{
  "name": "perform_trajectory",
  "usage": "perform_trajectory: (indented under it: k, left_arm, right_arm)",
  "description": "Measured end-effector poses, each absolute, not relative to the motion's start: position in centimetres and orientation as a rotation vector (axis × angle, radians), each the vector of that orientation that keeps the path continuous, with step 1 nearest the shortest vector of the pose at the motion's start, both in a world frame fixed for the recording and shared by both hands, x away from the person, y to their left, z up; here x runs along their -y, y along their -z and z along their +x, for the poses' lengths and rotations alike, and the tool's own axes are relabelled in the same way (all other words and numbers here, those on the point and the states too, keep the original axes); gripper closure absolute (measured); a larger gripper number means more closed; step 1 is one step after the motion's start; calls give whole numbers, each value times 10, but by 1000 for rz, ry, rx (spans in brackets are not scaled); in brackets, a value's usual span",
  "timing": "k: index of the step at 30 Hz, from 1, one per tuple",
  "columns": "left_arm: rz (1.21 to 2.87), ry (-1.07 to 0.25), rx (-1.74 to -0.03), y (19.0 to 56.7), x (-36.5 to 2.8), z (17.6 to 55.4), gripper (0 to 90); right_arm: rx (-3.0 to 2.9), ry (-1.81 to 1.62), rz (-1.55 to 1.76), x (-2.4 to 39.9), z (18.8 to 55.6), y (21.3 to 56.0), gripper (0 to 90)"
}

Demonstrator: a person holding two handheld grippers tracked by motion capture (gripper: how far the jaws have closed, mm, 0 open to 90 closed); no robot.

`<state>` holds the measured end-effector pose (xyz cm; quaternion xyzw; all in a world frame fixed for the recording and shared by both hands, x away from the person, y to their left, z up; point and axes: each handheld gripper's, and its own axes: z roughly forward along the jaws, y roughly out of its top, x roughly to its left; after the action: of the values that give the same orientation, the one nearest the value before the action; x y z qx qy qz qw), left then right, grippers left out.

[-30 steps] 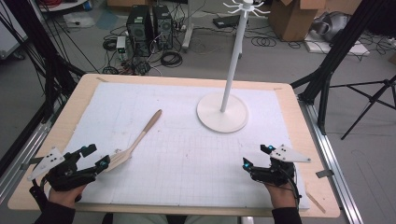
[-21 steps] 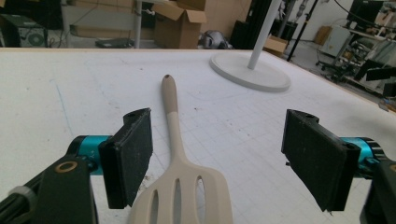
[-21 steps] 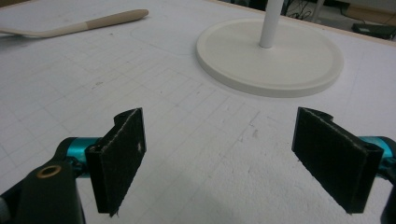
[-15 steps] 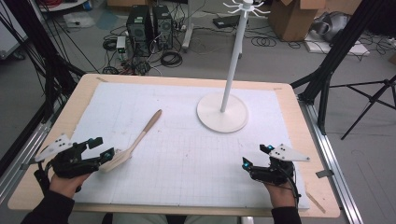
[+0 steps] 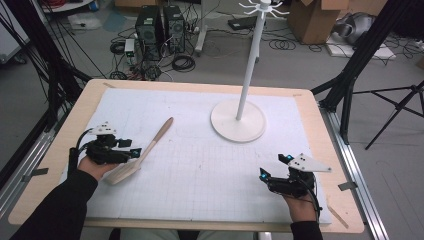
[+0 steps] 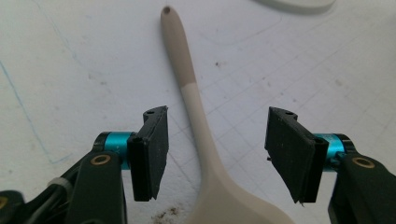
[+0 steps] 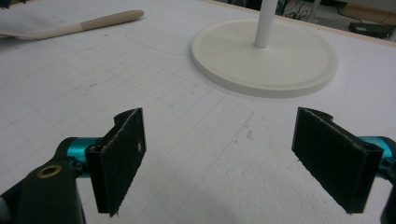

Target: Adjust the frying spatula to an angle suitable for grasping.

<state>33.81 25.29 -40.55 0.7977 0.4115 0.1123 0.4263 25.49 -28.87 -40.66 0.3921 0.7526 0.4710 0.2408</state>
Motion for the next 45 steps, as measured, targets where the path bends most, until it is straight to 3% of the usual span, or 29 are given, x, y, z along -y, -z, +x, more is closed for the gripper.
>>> perform_trajectory:
  k: [14, 19, 22, 31, 45]
  left_arm:
    - [2178, -220, -1068, 425, -229, 366, 465]
    - [2241, -284, -1040, 427, -225, 364, 575]
    - [2253, -267, -1005, 427, -222, 362, 719]
    - [2266, -228, -977, 424, -220, 360, 777]
    - [2270, -211, -903, 411, -202, 346, 778]
  right_arm:
    - [-2061, -1285, 1071, 289, 256, 407, 162]
    - [-2061, -1281, 1074, 289, 256, 407, 162]
    - [-2061, -1282, 1076, 289, 256, 406, 162]
    - [-2045, -1285, 1086, 290, 255, 405, 163]
    - [-2043, -1285, 1092, 292, 254, 405, 163]
